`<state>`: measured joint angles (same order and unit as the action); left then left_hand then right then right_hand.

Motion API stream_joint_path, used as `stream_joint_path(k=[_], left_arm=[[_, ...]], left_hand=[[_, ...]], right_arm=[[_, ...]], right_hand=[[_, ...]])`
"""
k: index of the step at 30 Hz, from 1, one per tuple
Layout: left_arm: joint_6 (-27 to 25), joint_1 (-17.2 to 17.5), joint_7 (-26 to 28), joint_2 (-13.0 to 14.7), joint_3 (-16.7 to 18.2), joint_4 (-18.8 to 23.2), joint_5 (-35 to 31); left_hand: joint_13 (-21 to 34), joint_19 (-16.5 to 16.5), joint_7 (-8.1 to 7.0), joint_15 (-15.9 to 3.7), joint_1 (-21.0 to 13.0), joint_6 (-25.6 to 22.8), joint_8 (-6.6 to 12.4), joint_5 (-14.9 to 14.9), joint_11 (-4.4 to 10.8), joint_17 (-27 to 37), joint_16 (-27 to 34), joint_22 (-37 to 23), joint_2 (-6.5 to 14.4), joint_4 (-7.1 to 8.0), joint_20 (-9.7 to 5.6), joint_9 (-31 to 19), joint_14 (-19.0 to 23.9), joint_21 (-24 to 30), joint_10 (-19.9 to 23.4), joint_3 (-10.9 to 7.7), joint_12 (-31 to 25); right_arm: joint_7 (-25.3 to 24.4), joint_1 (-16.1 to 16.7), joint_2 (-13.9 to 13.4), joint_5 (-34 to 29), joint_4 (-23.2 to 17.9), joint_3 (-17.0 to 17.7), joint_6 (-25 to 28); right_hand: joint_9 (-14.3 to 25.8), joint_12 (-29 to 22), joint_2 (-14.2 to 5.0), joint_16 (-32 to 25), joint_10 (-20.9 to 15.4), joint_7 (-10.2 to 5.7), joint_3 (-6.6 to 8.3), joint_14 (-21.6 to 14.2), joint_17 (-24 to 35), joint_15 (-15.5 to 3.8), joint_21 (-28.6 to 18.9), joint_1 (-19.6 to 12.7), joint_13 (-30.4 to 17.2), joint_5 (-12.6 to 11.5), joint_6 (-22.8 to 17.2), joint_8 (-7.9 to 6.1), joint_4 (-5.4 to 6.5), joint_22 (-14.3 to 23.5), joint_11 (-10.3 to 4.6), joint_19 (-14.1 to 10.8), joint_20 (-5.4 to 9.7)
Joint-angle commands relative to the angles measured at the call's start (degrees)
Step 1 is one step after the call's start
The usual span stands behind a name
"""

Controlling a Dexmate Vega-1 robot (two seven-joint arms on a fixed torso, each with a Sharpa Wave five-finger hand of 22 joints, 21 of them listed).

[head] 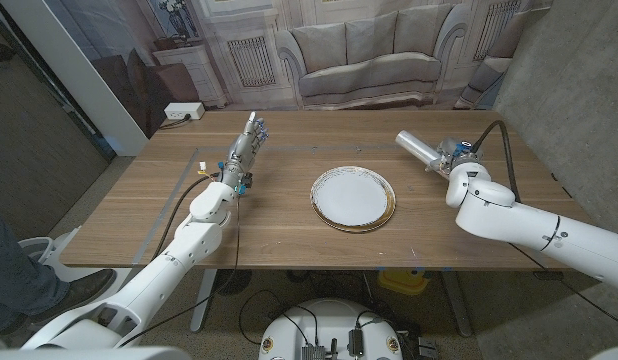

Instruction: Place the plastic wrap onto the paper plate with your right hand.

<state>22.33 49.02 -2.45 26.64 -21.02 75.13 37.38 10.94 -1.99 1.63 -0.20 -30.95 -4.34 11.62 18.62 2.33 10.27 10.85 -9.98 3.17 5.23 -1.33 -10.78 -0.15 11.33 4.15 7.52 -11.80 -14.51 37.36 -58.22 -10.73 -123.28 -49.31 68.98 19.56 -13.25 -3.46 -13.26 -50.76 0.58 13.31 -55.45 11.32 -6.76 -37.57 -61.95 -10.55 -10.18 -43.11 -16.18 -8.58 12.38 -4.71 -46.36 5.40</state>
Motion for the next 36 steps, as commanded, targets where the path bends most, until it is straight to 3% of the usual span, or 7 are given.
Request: stream_joint_path(k=[1, 12, 36], left_arm=[[1.0, 0.7, -0.2, 0.2, 0.6, 0.3, 0.3], [1.1, 1.1, 0.0, 0.4, 0.8, 0.4, 0.4], [0.6, 1.3, 1.3, 1.0, 1.1, 2.0, -0.3]], left_hand=[[0.0, -0.4, 0.21, -0.3, -0.1, -0.4, -0.08, 0.0, 0.07, 0.2, -0.1, -0.3, 0.2, -0.09, -0.11, -0.2, 0.2, 0.0, 0.0, 0.46, 0.2], [0.0, -0.4, 0.28, -0.31, -0.2, -0.4, -0.08, 0.0, 0.03, 0.2, -0.1, -0.3, 0.3, -0.08, -0.1, -0.2, 0.2, 0.0, 0.1, 0.59, 0.1], [0.0, -0.4, 0.22, -0.33, -0.3, -0.4, -0.09, 0.0, 0.16, 0.2, -0.1, -0.3, 0.4, -0.07, -0.15, -0.2, 0.2, 0.1, 0.1, 0.88, 0.1]], right_arm=[[2.9, -0.8, -0.3, -4.5, -1.6, -1.4, -1.4], [5.0, -0.5, -0.1, -8.1, -1.4, -1.3, -5.5], [9.0, 3.6, 0.1, -15.5, -2.1, 2.4, -13.3]], right_hand=[[0.4, 0.2, -6.4, 0.0, -3.0, -7.89, 4.44, -2.1, 0.3, -6.58, -0.5, -4.4, -0.3, -0.3, -10.9, -1.11, 4.44, 0.2, -2.96, 0.4, 6.72], [1.0, 0.3, -6.39, 0.2, -3.2, -8.02, 4.46, -2.1, 0.3, -6.6, -0.9, -4.3, -0.3, -0.3, -11.0, -1.11, 4.42, 0.1, -2.86, 0.6, 6.71], [1.7, 0.5, -6.33, 0.4, -3.3, -8.19, 4.46, -2.2, 0.4, -6.62, -1.5, -4.1, -0.3, -0.3, -11.2, -0.82, 4.37, -0.1, -3.16, 1.3, 6.7]])
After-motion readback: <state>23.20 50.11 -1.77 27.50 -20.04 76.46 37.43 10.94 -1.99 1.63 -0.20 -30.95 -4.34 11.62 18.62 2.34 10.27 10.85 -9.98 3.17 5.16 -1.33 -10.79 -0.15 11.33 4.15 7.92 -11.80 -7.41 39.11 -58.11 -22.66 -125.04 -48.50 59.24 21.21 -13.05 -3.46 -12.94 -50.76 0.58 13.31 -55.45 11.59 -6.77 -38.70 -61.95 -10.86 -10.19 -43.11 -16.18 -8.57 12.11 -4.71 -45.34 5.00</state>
